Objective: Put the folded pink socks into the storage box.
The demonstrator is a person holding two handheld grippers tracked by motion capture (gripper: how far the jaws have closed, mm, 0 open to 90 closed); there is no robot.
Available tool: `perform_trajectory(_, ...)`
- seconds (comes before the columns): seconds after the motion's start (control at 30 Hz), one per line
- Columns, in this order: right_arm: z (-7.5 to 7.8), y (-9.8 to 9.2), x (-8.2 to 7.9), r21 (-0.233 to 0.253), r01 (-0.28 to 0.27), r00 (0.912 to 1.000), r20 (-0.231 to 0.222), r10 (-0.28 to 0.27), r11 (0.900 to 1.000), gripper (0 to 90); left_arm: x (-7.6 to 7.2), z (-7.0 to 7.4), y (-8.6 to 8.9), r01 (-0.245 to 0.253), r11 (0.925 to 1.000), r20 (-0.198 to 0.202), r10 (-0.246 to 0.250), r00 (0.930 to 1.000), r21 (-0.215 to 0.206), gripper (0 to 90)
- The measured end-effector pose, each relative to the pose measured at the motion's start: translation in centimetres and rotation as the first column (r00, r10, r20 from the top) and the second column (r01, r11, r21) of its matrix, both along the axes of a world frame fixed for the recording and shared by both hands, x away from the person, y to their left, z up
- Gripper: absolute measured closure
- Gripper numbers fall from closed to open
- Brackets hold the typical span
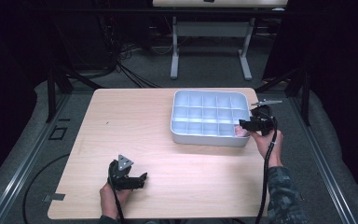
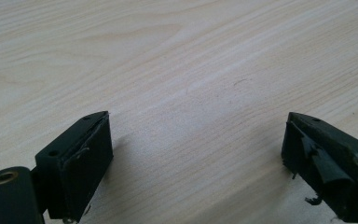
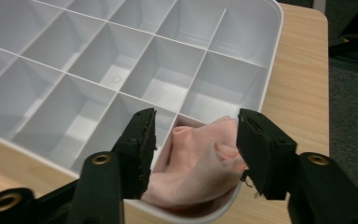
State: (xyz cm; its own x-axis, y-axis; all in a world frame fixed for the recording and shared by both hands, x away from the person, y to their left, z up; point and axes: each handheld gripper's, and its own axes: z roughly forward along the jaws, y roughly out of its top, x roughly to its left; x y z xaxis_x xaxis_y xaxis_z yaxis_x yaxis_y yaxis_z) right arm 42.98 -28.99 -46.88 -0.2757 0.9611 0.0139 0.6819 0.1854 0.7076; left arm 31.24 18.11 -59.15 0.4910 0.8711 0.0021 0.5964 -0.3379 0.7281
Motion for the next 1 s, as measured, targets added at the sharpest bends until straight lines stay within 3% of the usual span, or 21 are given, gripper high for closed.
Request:
perform_trajectory(0.23, 1.8, 0.3, -3.0, 0.074, -0.059, 0.9980, 0.027, 0.057, 0.996, 30.1, 0.0, 0.0, 0.0, 0.000, 1.0000, 0.000, 0.000, 1.0000, 0.000, 8.7)
perform_trajectory(0.47, 2.8, 1.6, -6.1, 0.071, -0.139, 0.9888, 0.064, 0.135, 0.988, 15.1, 0.0, 0.0, 0.0, 0.000, 1.0000, 0.000, 0.000, 1.0000, 0.000, 8.7)
perform_trajectory(0.6, 2.4, 2.2, -7.2, 0.064, -0.169, 0.9840, 0.069, 0.164, 0.984, 14.0, 0.0, 0.0, 0.0, 0.000, 1.0000, 0.000, 0.000, 1.0000, 0.000, 8.7)
perform_trajectory(0.8, 0.6, 3.1, -9.4, 0.041, -0.213, 0.9757, 0.061, 0.210, 0.976, 7.6, 0.0, 0.0, 0.0, 0.000, 1.0000, -0.001, 0.000, 1.0000, 0.000, 8.7)
perform_trajectory(1.0, -1.4, 3.3, -10.5, 0.041, -0.216, 0.9755, 0.050, 0.214, 0.975, 6.1, 0.0, 0.0, 0.0, 0.000, 1.0000, 0.000, 0.000, 1.0000, 0.000, 8.7)
